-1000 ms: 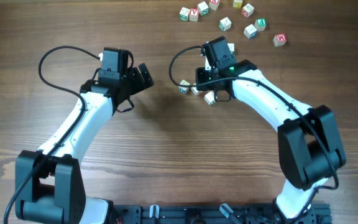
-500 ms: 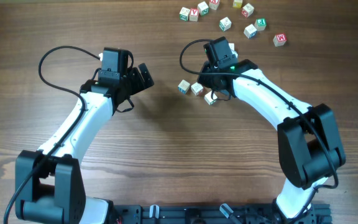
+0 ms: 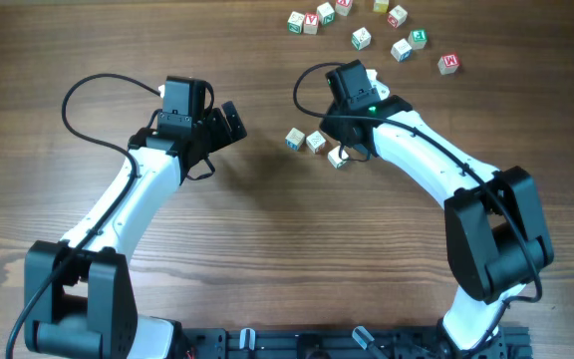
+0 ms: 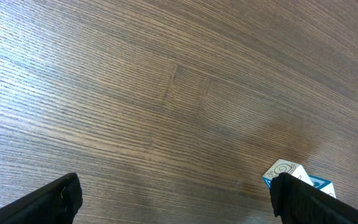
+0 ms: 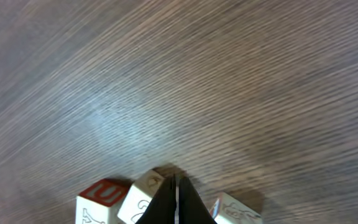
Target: Form a circle
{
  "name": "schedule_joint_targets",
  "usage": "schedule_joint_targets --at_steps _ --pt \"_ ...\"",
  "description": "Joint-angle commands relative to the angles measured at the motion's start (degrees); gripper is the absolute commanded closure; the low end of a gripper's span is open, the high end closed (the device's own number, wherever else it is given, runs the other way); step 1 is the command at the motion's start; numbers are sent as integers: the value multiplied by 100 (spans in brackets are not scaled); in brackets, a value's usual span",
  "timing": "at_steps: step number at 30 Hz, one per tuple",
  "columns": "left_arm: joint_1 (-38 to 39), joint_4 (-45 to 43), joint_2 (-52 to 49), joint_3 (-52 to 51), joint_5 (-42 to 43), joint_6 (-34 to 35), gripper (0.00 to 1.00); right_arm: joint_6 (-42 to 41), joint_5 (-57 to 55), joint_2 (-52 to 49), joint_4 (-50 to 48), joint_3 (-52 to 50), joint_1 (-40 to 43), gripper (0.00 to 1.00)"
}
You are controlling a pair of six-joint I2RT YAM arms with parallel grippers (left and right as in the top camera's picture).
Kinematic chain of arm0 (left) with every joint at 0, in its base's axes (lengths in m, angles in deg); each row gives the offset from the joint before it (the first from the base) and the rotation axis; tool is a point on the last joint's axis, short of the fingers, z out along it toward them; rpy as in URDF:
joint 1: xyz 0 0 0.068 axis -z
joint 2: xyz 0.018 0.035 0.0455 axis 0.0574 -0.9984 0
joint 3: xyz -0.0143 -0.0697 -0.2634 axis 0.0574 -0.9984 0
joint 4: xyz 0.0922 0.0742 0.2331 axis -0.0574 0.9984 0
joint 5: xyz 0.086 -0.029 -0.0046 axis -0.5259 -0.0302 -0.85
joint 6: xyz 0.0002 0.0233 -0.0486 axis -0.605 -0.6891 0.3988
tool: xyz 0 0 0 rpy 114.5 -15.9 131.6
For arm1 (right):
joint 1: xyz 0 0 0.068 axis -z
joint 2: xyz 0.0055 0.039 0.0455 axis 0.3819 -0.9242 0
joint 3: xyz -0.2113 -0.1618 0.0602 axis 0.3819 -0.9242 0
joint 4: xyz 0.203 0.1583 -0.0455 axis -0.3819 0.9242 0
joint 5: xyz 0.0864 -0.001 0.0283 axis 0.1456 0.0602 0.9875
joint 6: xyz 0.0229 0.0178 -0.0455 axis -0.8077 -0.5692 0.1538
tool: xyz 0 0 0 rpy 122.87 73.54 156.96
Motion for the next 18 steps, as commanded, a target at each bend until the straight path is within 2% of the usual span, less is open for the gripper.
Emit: schedule_joint_targets --at_steps 1,18 --pt "0 -13 111 -15 4 -87 0 -101 103 4 -17 -28 -66 95" --pt "0 -15 111 -15 2 -87 0 -111 212 -409 -170 -42 -129 95"
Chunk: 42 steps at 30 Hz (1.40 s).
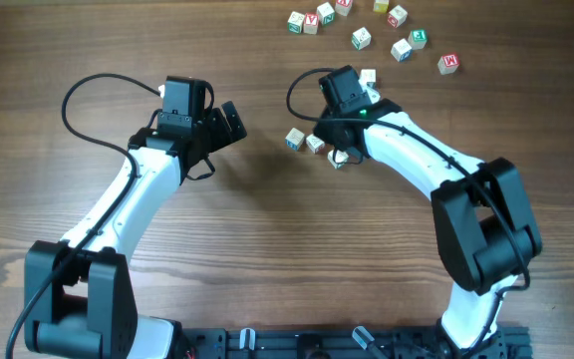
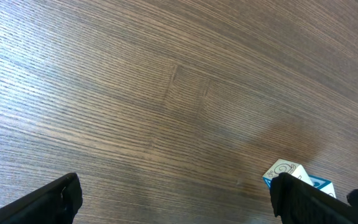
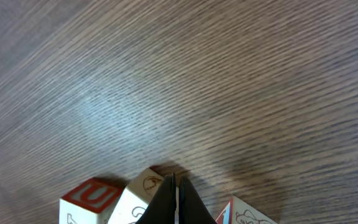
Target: Form a circle
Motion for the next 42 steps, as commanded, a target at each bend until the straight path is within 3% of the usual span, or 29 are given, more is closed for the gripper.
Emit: schedule_joint_targets --at_steps 1,42 --pt "0 -13 111 -15 7 -87 0 -83 76 -98 -24 -37 -33 95" --pt "0 -13 111 -15 7 -87 0 -254 269 -282 -37 -52 -33 95"
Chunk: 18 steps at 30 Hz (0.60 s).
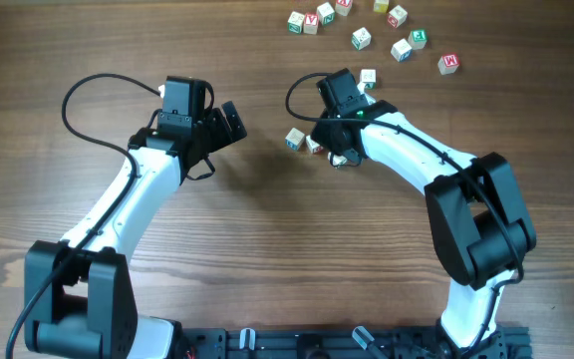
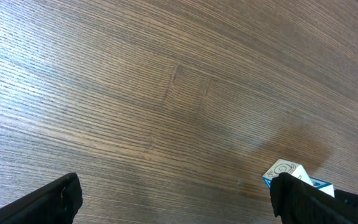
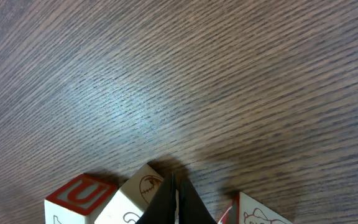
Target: Form a circle
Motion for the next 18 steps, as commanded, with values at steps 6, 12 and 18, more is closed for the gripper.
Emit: schedule_joint_targets --at_steps 6,12,18 --pt "0 -11 111 -15 4 -87 0 2 52 -98 -79 -52 -24 96" --pt "0 -11 111 -15 2 -87 0 149 103 -98 -179 -50 -24 95" --pt "0 -11 111 -15 2 -87 0 149 142 -98 -190 -52 -24 95"
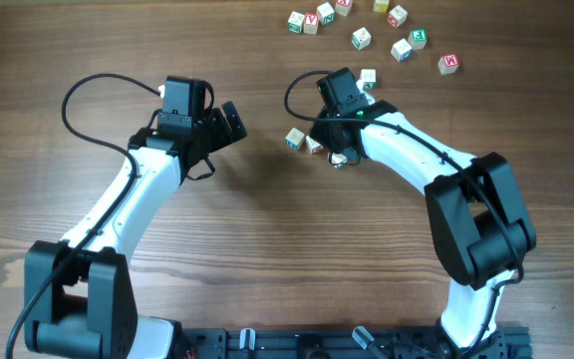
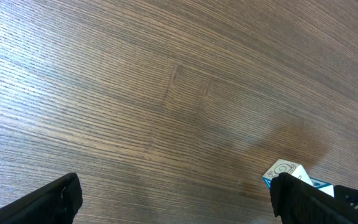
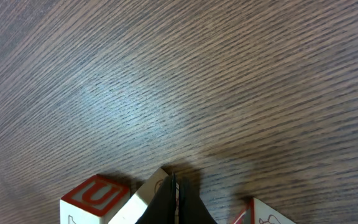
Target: Form a circle
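Observation:
Three lettered wooden blocks lie in a short row at mid-table: a blue-sided one, a middle one and one by the right wrist. My right gripper is shut with nothing between its fingers. Its tip rests against the middle block, between a red U block and a red-edged block. My left gripper stands open over bare wood, left of the row. The blue snail block shows beside its right finger.
Several more lettered blocks lie scattered along the table's far edge, among them a red one, a green one and a pair at the far left. One white block sits just behind the right wrist.
My right gripper has shifted very slightly, so the three blocks sit a little further right in the right wrist view. The left arm has not moved.
My shut right gripper was pressed against the middle of the three blocks at every moment. Its wrist swung a little to the left, and the middle block ended slightly nearer the front. My left gripper stayed open and still.

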{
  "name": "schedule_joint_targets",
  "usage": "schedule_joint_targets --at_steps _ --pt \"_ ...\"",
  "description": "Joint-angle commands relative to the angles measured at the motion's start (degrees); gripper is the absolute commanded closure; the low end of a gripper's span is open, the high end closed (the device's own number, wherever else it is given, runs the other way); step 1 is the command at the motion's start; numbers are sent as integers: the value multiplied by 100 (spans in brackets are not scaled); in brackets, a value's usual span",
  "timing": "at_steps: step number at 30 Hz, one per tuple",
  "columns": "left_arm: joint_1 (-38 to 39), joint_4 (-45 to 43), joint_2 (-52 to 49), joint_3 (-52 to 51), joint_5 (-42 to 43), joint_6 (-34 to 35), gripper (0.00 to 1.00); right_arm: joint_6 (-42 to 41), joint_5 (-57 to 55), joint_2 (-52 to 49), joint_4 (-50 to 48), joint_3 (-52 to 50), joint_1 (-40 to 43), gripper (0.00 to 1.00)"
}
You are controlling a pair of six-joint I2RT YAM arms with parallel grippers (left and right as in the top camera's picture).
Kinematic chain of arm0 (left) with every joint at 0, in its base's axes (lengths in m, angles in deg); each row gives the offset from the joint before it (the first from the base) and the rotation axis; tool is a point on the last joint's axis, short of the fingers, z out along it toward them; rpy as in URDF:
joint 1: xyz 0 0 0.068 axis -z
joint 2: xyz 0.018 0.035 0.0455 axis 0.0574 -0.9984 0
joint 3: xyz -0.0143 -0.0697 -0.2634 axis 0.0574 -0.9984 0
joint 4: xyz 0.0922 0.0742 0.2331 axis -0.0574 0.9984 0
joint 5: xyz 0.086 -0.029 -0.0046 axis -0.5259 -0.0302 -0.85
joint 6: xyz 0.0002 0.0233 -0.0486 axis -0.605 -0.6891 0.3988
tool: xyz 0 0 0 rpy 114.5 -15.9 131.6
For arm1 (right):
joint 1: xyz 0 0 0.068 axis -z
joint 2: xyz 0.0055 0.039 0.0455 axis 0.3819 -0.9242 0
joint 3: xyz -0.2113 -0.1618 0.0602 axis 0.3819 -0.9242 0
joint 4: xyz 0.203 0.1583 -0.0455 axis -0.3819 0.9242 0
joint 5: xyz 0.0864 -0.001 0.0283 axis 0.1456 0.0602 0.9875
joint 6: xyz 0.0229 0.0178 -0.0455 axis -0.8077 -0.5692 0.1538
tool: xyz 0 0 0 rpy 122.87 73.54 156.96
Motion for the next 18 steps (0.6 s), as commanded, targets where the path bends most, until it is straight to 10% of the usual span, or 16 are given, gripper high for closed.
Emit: schedule_joint_targets --at_steps 1,18 --pt "0 -13 111 -15 7 -87 0 98 76 -98 -17 -48 -24 95" --pt "0 -13 111 -15 7 -87 0 227 133 -98 -90 -48 -24 96"
